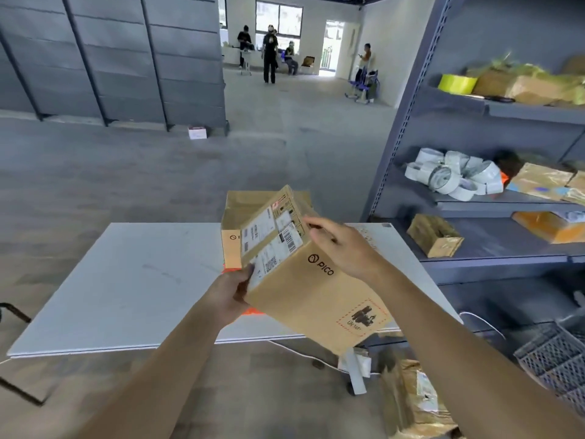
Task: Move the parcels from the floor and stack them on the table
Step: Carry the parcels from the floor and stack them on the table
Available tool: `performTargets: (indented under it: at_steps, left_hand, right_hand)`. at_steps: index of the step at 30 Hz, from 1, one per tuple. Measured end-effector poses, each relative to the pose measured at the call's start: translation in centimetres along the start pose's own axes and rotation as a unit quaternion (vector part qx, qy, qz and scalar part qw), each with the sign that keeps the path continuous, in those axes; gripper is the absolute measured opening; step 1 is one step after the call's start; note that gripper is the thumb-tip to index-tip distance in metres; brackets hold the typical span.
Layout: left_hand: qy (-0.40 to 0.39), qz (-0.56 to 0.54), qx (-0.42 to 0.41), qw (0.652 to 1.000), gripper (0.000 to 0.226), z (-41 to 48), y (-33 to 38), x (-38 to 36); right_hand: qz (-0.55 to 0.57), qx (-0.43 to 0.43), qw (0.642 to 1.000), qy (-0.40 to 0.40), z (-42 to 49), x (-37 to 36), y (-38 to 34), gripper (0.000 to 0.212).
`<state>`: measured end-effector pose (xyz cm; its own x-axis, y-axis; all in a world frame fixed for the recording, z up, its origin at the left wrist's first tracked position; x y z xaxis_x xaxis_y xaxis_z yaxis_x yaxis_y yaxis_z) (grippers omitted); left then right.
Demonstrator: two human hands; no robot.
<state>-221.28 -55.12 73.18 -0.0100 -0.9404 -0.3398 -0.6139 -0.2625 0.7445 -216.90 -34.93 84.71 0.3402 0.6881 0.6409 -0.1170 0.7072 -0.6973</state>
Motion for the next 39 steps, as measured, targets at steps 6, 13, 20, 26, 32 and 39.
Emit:
performTargets:
  at_steps: [6,13,20,26,32,39]
  left_hand:
    - [0.158,-0.037,0.024,0.986,0.029,5.1,-1.9,0.3]
    - [0.279,0.133,-0.021,0.951,0.029,8.4,0.9,0.8]
    - [0.274,0.175,-0.033,0.945,0.046,11.6,2.4,1.5]
    - [0.313,0.187,-0.023,0.931,0.03,14.8,3.4,5.5]
    - [0.233,0.272,-0.017,0.933,0.025,17.8,3.6,5.6]
    - [0.242,0.341,-0.078,0.905,0.052,21.5,6.4,4.9]
  right_hand:
    - [0.025,0.033,0.994,-0.102,3.1,-4.4,5.1,0.037]
    - [0.011,0.044,0.993,-0.107,5.6,-8.8,10.8,0.039]
    - [-0.057,-0.275,0.956,-0.087,7.7,-6.2,23.7,0.071]
    - [0.014,-0.268,0.961,-0.065,8.8,-8.4,23.6,0.056]
    - [-0.066,-0.275,0.959,-0.029,9.9,-9.0,23.2,0.052]
    - [-0.061,-0.309,0.949,-0.019,12.2,-9.8,23.8,0.052]
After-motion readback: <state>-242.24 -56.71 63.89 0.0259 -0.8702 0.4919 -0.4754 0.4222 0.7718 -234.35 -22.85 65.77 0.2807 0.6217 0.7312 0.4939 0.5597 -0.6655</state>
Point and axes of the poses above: each hand's wrist, its own z-axis towards the middle knuckle, its own x-axis out of the back of the hand, y = z × x, the point moved 5 cm from there along z, towards the middle knuckle, and after that the axes turned 12 degrees about y, right-handed, at the moved point
